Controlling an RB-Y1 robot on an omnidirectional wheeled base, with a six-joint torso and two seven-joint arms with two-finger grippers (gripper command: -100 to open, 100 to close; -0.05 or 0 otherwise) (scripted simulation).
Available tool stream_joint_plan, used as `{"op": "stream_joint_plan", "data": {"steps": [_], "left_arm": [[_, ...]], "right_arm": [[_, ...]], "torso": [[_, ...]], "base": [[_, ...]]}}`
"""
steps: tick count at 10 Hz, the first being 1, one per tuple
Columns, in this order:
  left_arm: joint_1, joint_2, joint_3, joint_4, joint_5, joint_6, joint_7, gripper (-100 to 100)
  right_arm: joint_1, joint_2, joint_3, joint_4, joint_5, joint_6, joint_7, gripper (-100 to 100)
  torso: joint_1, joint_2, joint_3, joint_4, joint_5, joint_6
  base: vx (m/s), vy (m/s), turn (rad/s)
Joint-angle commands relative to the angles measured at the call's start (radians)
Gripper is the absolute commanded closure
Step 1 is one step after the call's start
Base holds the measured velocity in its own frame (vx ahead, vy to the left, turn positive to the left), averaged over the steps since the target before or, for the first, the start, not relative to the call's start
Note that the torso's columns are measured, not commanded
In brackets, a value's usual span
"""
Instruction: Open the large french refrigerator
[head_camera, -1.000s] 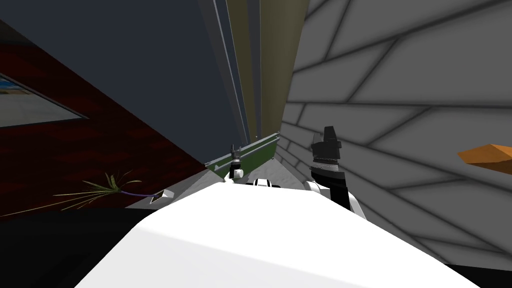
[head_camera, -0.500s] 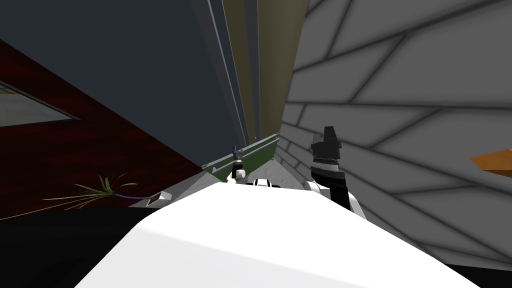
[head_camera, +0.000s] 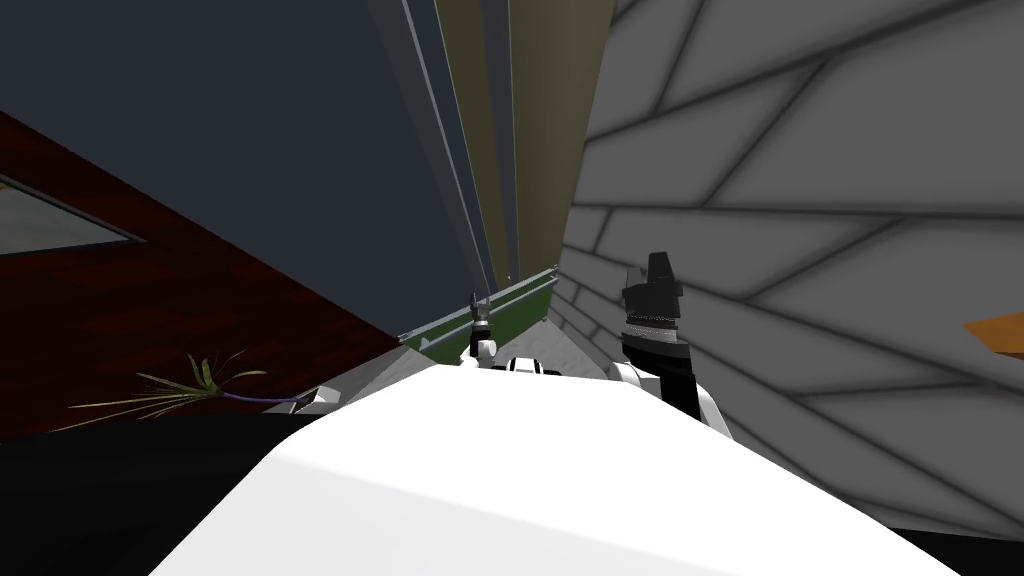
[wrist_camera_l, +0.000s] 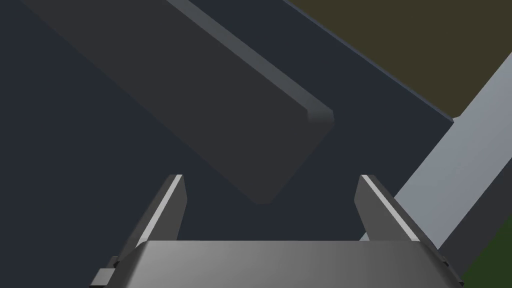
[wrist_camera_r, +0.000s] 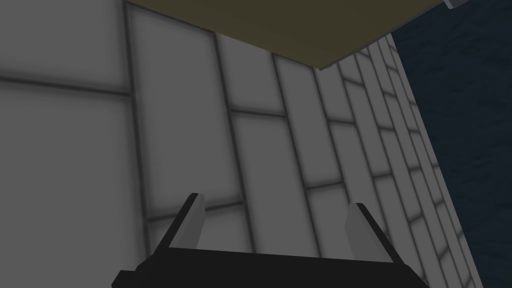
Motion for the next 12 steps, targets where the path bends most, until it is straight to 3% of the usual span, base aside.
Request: {"op": "stream_joint_plan", "data": {"steps": [1, 2, 3, 4, 6, 7, 12], "left_arm": [[-0.032, -0.002, 0.012, -0.01, 0.002, 0.04, -0.01, -100], [-0.049, -0.004, 0.018, -0.015, 0.003, 0.06, -0.015, -100], [-0.045, -0.003, 0.015, -0.001, 0.002, 0.043, -0.011, -100], [-0.016, -0.001, 0.006, -0.005, 0.001, 0.02, -0.005, 100], [-0.015, 0.001, 0.008, -0.008, 0.001, 0.017, -0.004, 100], [-0.021, 0.003, -0.027, -0.01, -0.013, 0.029, 0.018, 100], [-0.04, 0.009, -0.11, -0.023, -0.047, 0.071, 0.07, 100]], "right_arm": [[0.0, 0.0, 0.0, 0.0, 0.0, 0.0, 0.0, 0], [0.0, 0.0, 0.0, 0.0, 0.0, 0.0, 0.0, 0], [0.0, 0.0, 0.0, 0.0, 0.0, 0.0, 0.0, 0], [0.0, 0.0, 0.0, 0.0, 0.0, 0.0, 0.0, 0], [0.0, 0.0, 0.0, 0.0, 0.0, 0.0, 0.0, 0], [0.0, 0.0, 0.0, 0.0, 0.0, 0.0, 0.0, 0], [-0.001, 0.0, 0.0, 0.0, 0.0, 0.0, 0.0, 0]], "torso": [[0.0, -0.001, 0.0, 0.0, 0.0, 0.0], [0.0, -0.001, -0.001, 0.0, 0.0, 0.0], [-0.001, -0.002, -0.001, 0.0, 0.0, 0.0], [-0.001, -0.002, -0.001, -0.001, 0.0, 0.0], [-0.003, -0.002, -0.001, -0.003, 0.001, 0.002], [-0.002, -0.003, -0.002, -0.001, 0.0, 0.002], [-0.005, 0.003, 0.001, 0.005, -0.003, -0.001]], "base": [[0.015, 0.013, 0.03], [0.012, 0.013, 0.026], [0.005, 0.006, 0.004], [-0.007, -0.007, -0.048], [-0.014, -0.002, -0.01], [-0.148, 0.106, -0.139], [-0.227, 0.144, -0.135]]}}
